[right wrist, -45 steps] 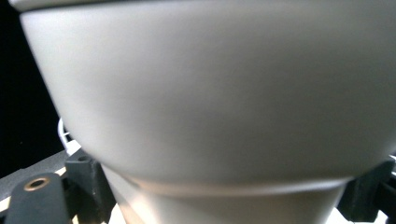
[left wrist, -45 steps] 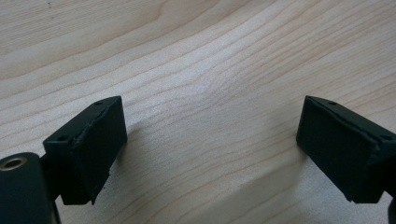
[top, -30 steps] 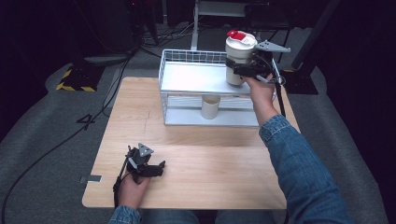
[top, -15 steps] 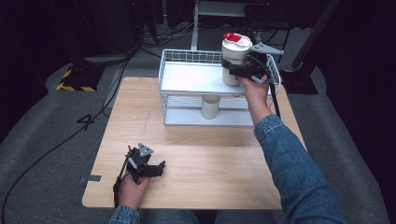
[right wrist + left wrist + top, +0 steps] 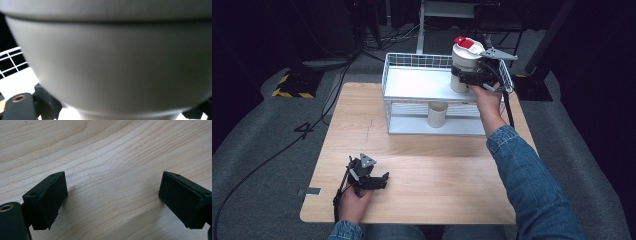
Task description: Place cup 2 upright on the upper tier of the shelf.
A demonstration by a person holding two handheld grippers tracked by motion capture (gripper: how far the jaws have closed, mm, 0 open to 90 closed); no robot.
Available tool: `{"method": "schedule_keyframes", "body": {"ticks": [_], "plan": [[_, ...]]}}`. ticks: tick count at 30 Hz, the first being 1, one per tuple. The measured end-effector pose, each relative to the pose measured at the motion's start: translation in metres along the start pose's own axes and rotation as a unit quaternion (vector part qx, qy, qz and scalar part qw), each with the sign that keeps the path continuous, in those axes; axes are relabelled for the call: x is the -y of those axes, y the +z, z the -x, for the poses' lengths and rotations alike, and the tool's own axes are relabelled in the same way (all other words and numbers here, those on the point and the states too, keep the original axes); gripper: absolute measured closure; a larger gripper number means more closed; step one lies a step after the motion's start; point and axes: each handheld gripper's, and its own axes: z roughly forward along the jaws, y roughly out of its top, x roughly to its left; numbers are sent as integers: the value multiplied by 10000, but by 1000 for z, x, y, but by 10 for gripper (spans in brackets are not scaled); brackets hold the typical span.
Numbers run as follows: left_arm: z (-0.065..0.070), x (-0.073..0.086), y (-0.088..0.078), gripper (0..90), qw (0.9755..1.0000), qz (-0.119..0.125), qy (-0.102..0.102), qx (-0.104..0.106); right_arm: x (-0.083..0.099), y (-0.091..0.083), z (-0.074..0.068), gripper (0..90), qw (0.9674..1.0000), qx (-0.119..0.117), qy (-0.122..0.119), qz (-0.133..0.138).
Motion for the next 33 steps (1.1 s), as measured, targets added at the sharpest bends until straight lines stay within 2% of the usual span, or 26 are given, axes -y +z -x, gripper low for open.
{"method": "schedule_keyframes", "body": {"ticks": [8,12,13,17,20,24,27,33], "plan": [[0,0,0,90,10000,-1,-2,-2,-1,-1,0,128,10000,43,-15,-75],[0,0,0,90,10000,1,-1,0,-2,-1,-1,115,9998,118,-149,-47],[0,0,0,90,10000,0,-2,1,-3,-3,-1,89,9998,128,-162,-6],[0,0,0,90,10000,-2,2,-1,-4,-6,1,52,9999,119,-60,-28],[0,0,0,90,10000,-6,38,-9,-5,-12,1,27,9998,152,3,-130],[0,0,0,90,10000,-8,38,-10,-6,-21,-1,17,9993,193,-115,-293],[-1,0,0,89,10000,-9,39,-10,-7,-32,-4,17,9993,201,-194,-241],[0,0,0,90,10000,-6,39,-9,-7,-49,-10,19,9989,237,-237,-332]]}}
